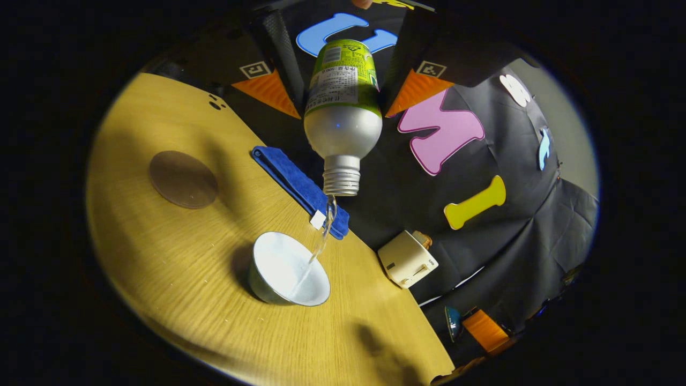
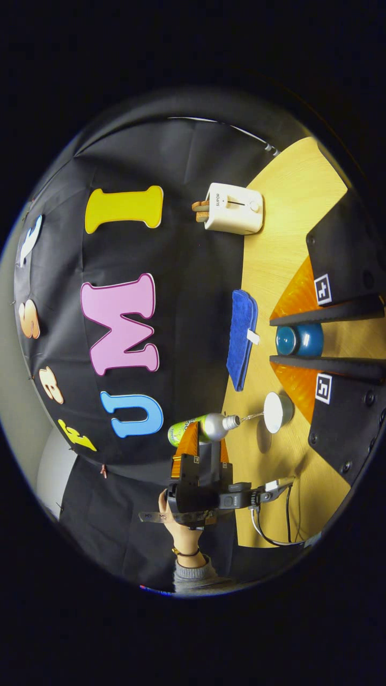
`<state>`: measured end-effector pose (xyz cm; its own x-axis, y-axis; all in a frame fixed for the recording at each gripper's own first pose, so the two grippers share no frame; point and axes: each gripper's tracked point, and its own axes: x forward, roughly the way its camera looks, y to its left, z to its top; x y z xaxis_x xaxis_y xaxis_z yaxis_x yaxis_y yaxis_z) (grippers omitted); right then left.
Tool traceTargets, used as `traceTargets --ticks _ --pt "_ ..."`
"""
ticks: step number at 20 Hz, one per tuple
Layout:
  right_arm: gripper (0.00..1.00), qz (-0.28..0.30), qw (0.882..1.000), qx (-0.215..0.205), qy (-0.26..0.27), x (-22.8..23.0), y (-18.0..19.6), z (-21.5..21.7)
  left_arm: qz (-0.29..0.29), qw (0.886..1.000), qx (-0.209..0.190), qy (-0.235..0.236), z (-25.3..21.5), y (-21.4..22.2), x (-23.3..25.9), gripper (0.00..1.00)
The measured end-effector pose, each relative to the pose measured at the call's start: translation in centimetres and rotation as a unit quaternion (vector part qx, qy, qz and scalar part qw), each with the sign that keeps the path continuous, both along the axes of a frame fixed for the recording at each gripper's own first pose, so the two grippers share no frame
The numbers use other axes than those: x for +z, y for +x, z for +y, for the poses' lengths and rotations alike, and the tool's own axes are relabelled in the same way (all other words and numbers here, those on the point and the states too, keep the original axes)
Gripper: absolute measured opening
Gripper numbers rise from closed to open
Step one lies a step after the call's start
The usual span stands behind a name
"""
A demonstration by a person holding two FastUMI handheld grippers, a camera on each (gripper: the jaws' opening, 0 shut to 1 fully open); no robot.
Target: Open the teacup lid with one hand, grasp the water bottle and pour water into the teacup with the other hand; after pouring, place the water bottle on the coaster and then close the teacup lid.
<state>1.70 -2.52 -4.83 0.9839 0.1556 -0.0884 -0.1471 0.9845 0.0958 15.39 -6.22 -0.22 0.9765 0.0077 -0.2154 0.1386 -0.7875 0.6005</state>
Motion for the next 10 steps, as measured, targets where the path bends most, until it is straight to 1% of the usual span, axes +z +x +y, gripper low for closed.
traceTargets --ticks 6,10 --pt "0.31 -0.002 1.000 0.000 0.000 0.13 -0.23 -0.09 0.012 1.000 -0.004 0.026 0.09 0.10 -0.41 0.83" --pt "0.31 -0.001 1.000 -0.001 0.000 -0.09 -0.41 -0.22 0.016 0.999 -0.009 0.030 -0.41 0.31 -0.68 0.83"
